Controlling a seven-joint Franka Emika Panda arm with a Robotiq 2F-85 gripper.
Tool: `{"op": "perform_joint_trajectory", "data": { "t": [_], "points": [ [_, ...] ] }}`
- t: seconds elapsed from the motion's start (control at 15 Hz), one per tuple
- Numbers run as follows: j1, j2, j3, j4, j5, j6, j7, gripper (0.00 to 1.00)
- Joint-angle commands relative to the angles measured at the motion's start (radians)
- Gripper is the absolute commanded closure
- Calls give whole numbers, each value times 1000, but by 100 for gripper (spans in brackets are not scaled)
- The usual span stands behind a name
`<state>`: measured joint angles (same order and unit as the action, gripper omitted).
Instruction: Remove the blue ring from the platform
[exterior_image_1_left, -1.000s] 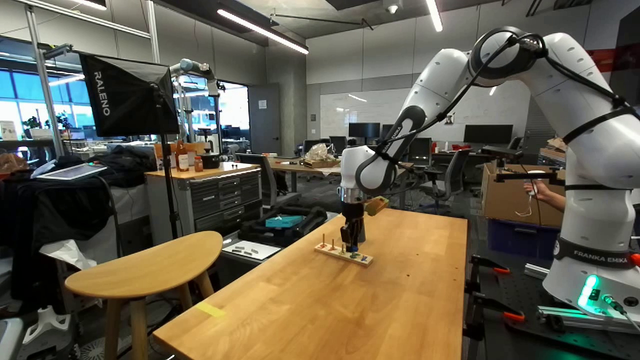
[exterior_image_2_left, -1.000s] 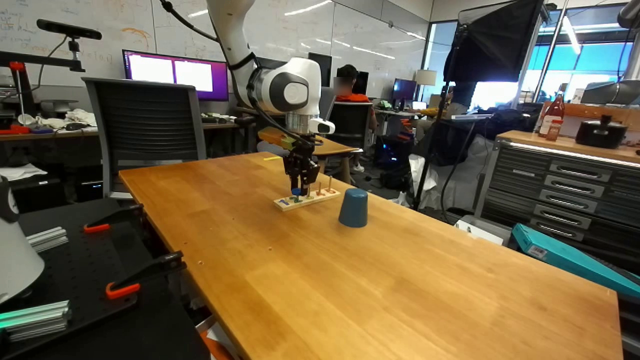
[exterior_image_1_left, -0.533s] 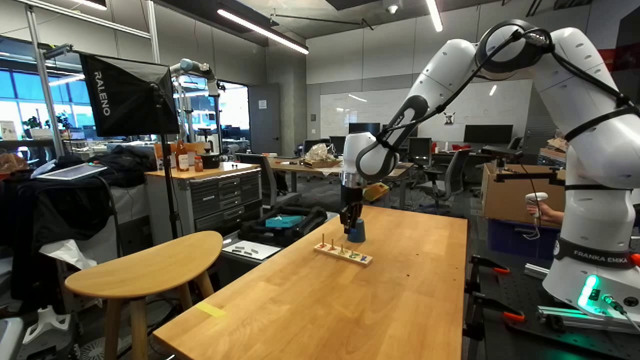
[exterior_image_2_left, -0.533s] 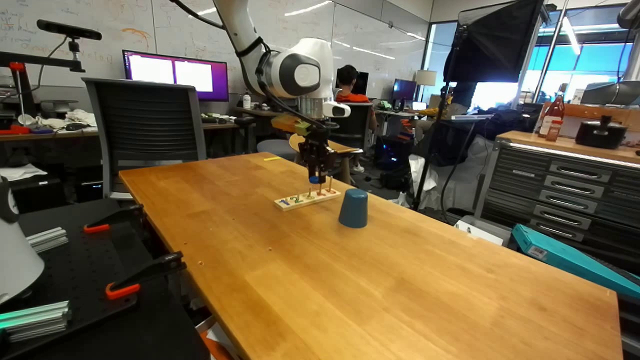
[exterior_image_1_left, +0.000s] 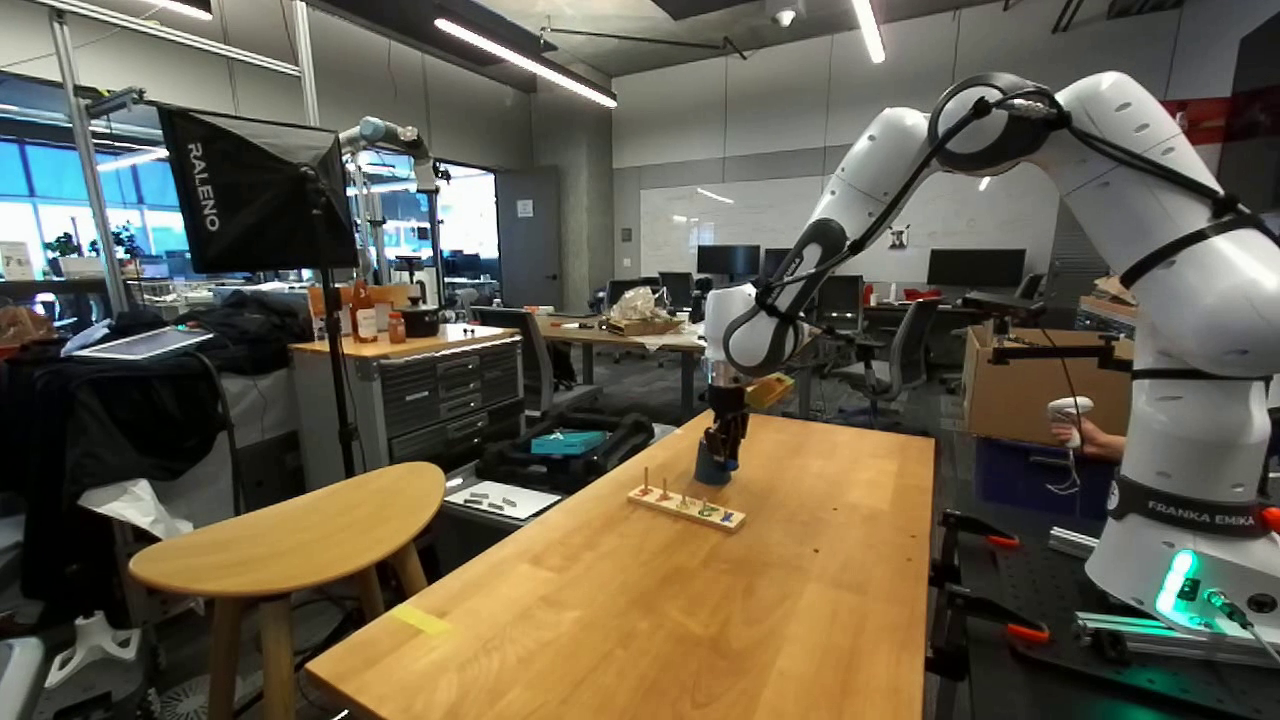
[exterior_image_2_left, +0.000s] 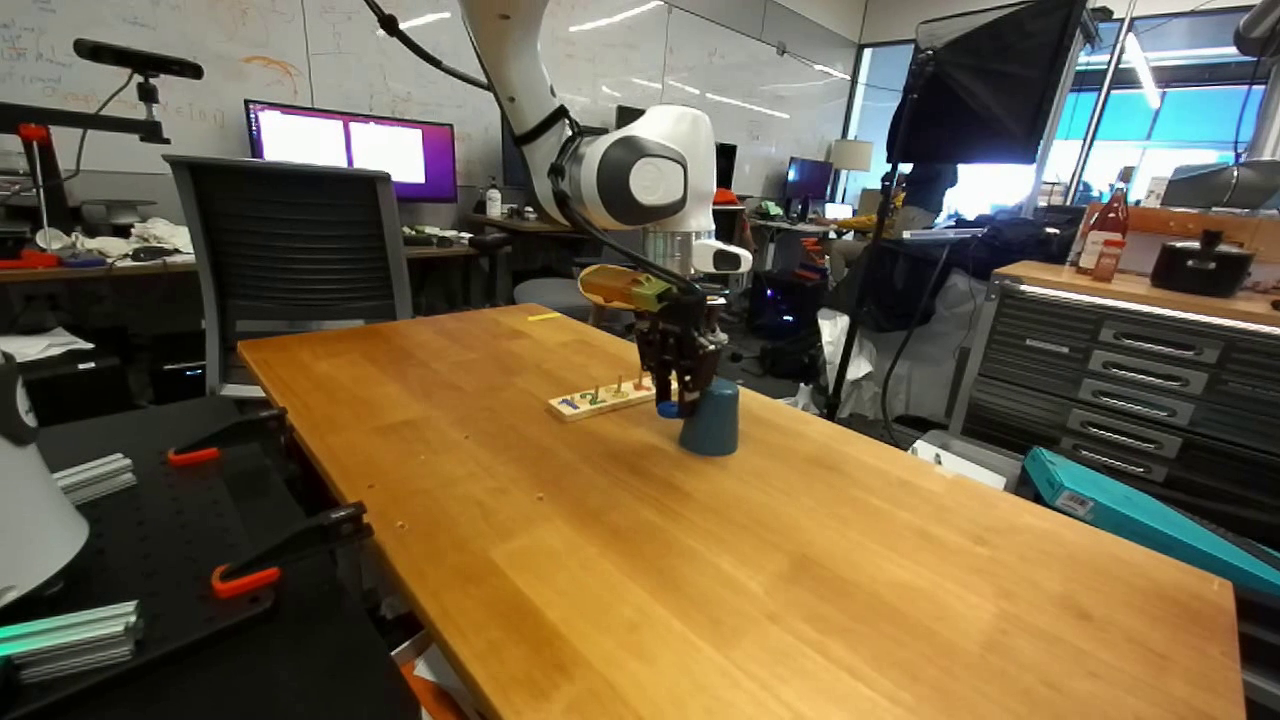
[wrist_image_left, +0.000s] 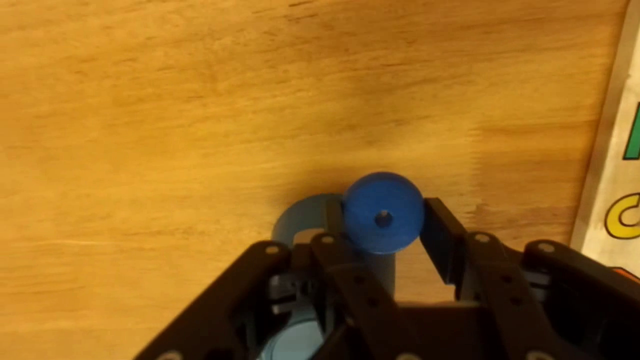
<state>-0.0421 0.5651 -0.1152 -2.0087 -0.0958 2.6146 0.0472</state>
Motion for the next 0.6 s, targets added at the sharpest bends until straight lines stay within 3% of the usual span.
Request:
{"op": "perform_joint_trajectory", "data": {
  "t": [0.0, 0.13, 0.2, 0.33, 0.53],
  "points": [
    [-12, 51, 4, 57, -3, -37, -24, 82],
    [-12, 63, 6, 58, -3, -40, -25, 82],
    [-12, 66, 7, 53, -2, -42, -25, 32],
    [-10, 61, 14, 44, 2, -53, -25, 24],
    [10, -32, 58, -33, 22, -63, -23, 0]
  ]
}}
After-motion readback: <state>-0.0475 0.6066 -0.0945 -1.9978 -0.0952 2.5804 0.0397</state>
